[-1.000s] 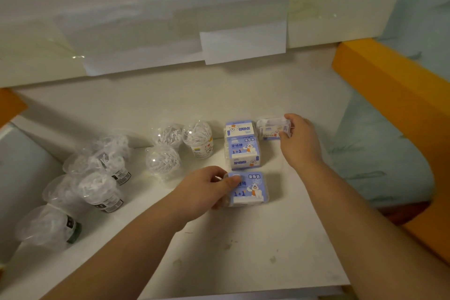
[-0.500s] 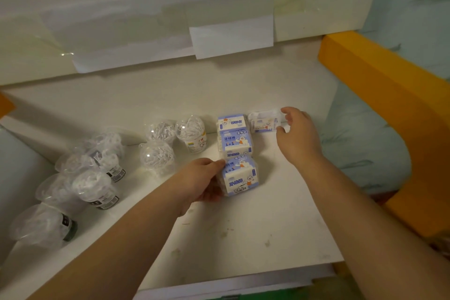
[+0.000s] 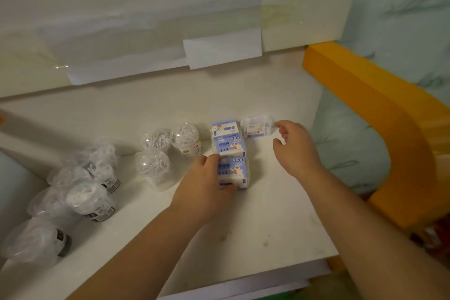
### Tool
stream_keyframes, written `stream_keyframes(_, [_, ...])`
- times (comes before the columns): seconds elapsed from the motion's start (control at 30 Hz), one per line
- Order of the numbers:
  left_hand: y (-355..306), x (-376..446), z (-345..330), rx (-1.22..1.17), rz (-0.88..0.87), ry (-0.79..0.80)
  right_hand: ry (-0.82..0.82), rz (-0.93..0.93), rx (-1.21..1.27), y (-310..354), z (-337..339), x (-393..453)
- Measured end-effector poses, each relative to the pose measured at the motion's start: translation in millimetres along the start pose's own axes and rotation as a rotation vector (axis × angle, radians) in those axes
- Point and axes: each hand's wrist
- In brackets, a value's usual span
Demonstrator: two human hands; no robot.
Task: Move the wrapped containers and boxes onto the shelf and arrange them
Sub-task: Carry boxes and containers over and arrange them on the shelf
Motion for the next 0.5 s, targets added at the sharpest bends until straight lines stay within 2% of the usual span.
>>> stream_keyframes(0.23, [-4,4,-5,-0.008,0.051,-0.018,0.009,0.04,-0.003,7,8,-19])
stream_keyframes(0.37, [-5,-3,13,0.06,0.0,-0.019,0.041,0.062,0.038,19,12,-25])
stream_keyframes(0.5, [-4,-24,59,0.165,-0.049,-0.146,0.089,0.113,0.069,52,10,-30])
Point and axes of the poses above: each hand's wrist, its own x-axis towards the middle knuckle, its own z-axis out of the back of the hand, y = z × x, and after that the axes turned 5 degrees about -z, right-handed
